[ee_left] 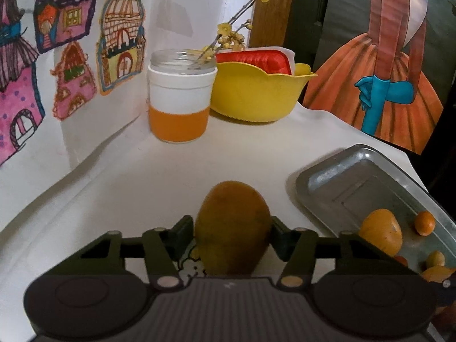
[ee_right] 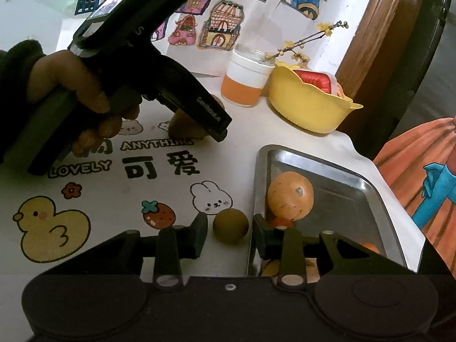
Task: Organize fruits
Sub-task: 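Grasp the brown oval fruit with the left tool while the right tool grasps the small brown round fruit, then carry both brown fruits over the steel tray with both tools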
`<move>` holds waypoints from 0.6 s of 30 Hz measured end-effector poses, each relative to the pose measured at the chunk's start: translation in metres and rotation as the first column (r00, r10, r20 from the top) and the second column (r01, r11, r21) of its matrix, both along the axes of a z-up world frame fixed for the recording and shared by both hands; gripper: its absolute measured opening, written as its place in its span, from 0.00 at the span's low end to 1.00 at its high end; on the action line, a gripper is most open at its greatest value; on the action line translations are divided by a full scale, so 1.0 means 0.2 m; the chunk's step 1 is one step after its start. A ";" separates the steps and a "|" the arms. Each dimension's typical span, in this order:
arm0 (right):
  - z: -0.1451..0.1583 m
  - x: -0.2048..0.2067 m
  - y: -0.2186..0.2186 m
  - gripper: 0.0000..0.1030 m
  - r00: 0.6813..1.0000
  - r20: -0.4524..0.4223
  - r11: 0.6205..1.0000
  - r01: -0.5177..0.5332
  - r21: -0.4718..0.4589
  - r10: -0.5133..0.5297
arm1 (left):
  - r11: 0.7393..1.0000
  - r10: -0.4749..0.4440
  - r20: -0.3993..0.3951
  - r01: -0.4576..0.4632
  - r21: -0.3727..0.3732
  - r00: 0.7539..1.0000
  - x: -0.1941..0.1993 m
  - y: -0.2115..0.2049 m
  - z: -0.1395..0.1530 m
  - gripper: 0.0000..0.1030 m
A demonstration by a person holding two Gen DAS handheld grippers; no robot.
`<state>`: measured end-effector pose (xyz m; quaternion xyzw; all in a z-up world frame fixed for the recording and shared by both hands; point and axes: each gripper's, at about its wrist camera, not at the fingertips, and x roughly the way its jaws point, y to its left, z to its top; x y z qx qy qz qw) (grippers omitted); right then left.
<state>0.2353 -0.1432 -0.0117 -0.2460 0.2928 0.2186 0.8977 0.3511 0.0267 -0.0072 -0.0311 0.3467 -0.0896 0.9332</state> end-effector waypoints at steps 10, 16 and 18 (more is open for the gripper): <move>-0.01 0.00 0.01 0.30 1.000 0.022 1.000 -0.009 -0.018 0.009 | 1.000 0.009 -0.006 -0.009 -0.009 1.000 -0.01 0.00 0.01 0.55; -0.01 -0.01 0.01 0.29 1.000 0.027 1.000 -0.012 -0.015 0.012 | 1.000 0.007 -0.010 -0.007 -0.010 1.000 -0.05 -0.01 0.01 0.55; -0.01 -0.01 0.01 0.29 1.000 0.028 1.000 -0.012 -0.013 0.012 | 1.000 -0.003 -0.019 0.003 -0.012 1.000 -0.07 -0.02 0.02 0.55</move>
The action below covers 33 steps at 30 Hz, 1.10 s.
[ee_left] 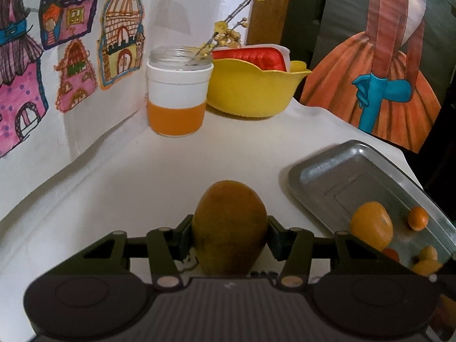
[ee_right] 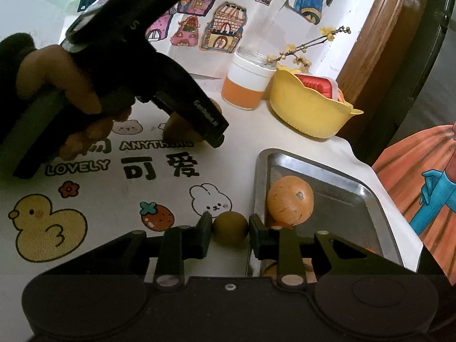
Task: Organize fruits
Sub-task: 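Carry both brown fruits over the steel tray with both tools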
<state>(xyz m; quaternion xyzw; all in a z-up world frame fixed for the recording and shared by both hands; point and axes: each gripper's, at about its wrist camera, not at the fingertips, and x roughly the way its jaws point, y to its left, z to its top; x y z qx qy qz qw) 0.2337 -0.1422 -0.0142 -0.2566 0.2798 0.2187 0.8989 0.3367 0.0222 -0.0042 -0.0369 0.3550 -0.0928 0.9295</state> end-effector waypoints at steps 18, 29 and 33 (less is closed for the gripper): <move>0.01 -0.05 -0.02 0.29 1.000 -0.019 0.999 -0.013 0.039 0.014 | 0.994 -0.102 -0.034 0.101 -0.031 0.994 -0.28 -0.08 0.02 0.54; 0.03 -0.13 -0.08 0.29 1.000 -0.018 0.995 0.009 0.097 -0.007 | 0.993 -0.108 -0.039 0.106 -0.042 0.993 -0.39 -0.11 0.03 0.54; 0.04 -0.17 -0.11 0.29 1.000 -0.011 0.993 0.020 0.116 -0.018 | 0.993 -0.114 -0.046 0.112 -0.048 0.992 -0.44 -0.13 0.03 0.55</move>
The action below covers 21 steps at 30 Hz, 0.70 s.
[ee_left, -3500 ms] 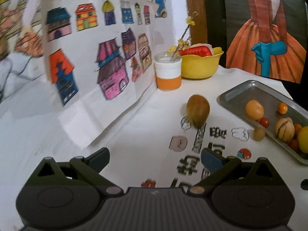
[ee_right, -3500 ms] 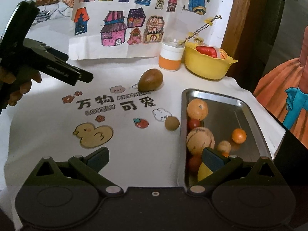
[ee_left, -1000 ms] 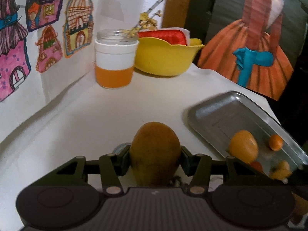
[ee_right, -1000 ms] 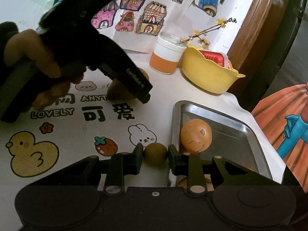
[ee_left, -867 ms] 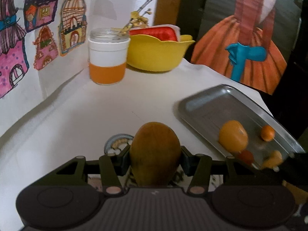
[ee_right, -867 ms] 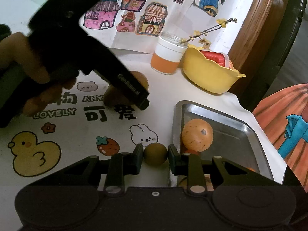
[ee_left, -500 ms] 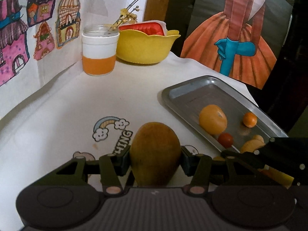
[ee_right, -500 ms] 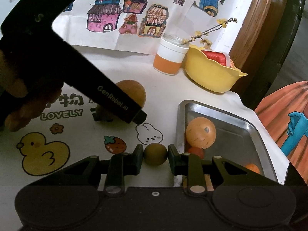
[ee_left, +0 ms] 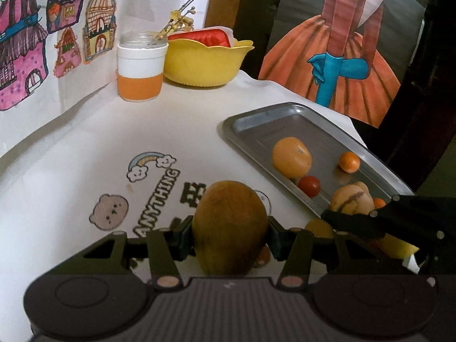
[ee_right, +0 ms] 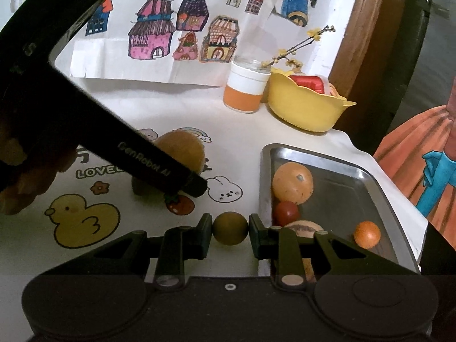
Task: Organize fruits
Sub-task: 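Carry both brown fruits over the steel tray with both tools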
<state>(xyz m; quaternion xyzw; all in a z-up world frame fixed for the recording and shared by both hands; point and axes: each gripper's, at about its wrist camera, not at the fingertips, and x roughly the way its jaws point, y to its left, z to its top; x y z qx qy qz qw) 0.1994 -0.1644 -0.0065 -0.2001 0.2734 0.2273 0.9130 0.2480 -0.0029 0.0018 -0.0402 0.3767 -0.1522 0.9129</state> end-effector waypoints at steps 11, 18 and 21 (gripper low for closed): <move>0.08 -0.14 -0.09 0.29 0.998 0.045 0.998 0.036 0.061 -0.039 | 0.999 0.002 -0.027 -0.003 -0.041 1.000 -0.11 -0.05 0.02 0.54; 0.13 -0.18 -0.17 0.29 0.993 0.076 0.993 0.079 0.093 -0.086 | 0.999 0.009 -0.001 -0.009 -0.050 1.000 -0.14 -0.08 0.06 0.54; 0.15 -0.18 -0.21 0.29 0.989 0.092 0.989 0.102 0.111 -0.113 | 0.999 0.005 0.017 -0.004 -0.049 1.000 -0.13 -0.11 0.09 0.54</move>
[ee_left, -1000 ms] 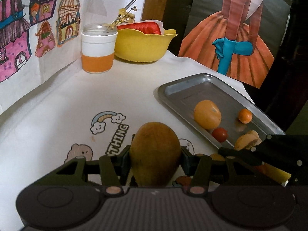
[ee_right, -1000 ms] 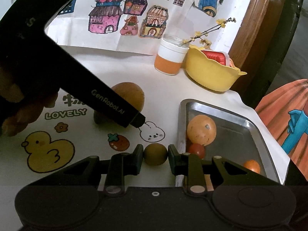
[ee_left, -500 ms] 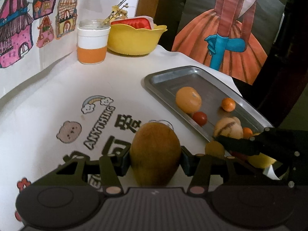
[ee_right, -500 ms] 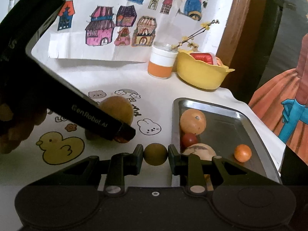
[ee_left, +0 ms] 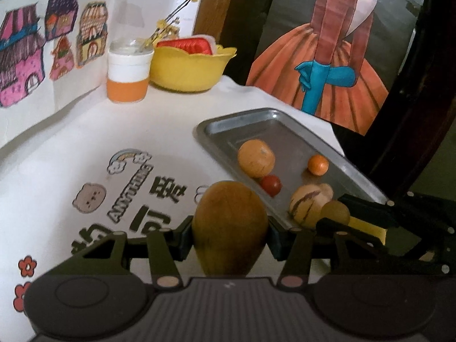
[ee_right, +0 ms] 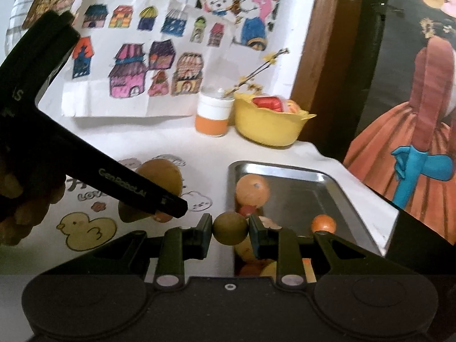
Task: Organize fruits
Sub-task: 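Carry both brown fruits over the steel tray with both tools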
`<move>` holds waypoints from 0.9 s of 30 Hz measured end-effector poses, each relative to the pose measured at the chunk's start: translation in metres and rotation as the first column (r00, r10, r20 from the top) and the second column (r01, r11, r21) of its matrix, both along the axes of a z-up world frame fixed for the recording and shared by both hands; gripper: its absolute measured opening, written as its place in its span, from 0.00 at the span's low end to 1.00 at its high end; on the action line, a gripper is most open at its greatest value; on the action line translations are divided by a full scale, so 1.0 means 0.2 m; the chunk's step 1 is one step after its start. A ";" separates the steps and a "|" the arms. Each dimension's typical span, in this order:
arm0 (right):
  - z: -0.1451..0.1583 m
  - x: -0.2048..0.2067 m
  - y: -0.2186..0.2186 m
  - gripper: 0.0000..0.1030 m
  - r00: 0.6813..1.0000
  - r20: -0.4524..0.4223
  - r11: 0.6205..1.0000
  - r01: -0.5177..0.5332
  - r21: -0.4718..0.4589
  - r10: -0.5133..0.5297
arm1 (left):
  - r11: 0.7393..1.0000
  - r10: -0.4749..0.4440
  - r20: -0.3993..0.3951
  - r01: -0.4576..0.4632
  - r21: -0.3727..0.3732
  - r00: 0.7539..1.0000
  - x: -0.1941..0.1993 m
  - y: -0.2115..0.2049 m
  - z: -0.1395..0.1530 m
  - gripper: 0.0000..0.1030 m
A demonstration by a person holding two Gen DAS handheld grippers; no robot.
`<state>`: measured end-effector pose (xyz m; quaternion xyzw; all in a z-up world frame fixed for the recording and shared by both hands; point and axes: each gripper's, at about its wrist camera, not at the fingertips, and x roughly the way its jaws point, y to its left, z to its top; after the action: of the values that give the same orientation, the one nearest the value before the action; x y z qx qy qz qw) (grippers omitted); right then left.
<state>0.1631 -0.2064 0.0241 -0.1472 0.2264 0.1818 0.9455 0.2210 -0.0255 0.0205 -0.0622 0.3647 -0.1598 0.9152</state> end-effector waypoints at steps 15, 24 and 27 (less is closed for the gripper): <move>0.03 0.12 -0.26 0.29 0.991 0.070 0.993 0.119 -0.017 -0.118 | 0.999 -0.038 0.039 0.038 0.000 0.999 0.20 -0.24 0.11 0.54; -0.06 0.19 -0.37 0.29 0.987 0.045 0.988 0.151 0.013 -0.152 | 0.999 -0.036 0.033 0.036 -0.003 0.999 0.35 -0.37 0.11 0.54; -0.09 0.20 -0.39 0.29 0.987 0.032 0.987 0.159 0.027 -0.160 | 0.999 -0.045 0.031 0.045 0.001 0.998 0.38 -0.42 0.10 0.54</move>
<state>0.2031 -0.2847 0.0070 -0.1200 0.2190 0.1060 0.9625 0.2974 -0.1104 0.0412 -0.0512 0.3517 -0.1812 0.9170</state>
